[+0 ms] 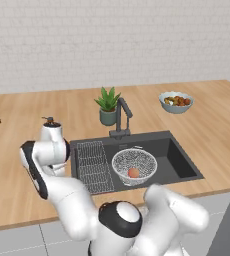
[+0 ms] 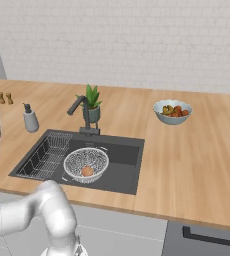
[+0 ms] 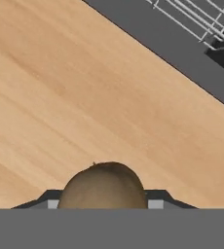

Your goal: Put the colander in the sink, put the peach, kiwi in the colander, and turn on the sink faucet and pour water over the colander.

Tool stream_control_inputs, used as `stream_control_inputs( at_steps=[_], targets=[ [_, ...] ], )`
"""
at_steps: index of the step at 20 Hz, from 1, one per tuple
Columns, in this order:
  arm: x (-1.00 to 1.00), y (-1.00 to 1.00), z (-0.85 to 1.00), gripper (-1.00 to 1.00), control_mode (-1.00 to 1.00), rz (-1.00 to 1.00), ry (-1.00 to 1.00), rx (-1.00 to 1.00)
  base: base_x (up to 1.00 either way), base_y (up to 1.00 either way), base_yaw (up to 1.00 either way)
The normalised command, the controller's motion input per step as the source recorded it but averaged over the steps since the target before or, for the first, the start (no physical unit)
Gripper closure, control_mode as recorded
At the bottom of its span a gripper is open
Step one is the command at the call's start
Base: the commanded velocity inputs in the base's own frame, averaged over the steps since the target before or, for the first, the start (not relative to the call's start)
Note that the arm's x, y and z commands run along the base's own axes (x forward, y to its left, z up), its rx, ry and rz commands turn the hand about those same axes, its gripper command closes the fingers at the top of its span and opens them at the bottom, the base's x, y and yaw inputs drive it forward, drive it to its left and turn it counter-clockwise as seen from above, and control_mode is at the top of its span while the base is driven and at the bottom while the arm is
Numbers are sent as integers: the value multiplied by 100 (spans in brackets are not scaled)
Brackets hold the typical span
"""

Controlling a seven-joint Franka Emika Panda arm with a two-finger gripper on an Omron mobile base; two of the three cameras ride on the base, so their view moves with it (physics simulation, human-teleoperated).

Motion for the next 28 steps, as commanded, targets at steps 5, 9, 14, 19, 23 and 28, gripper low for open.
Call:
stream_control_inputs(
  at_steps=[5,9,14,19,23,28],
  targets=[
    [-40,-100,96,100,-100,-17,-28,10,0,0,0],
    [-36,-100,97,100,-100,-12,-21,0,0,0,0],
    [-20,-100,79,100,-100,-23,-3,1,0,0,0],
    [-5,-100,46,100,-100,-31,9,7,0,0,0],
    [0,-100,11,100,-100,-36,17,9,0,0,0],
    [0,-100,-15,100,-100,-17,14,16,0,0,0]
  ],
)
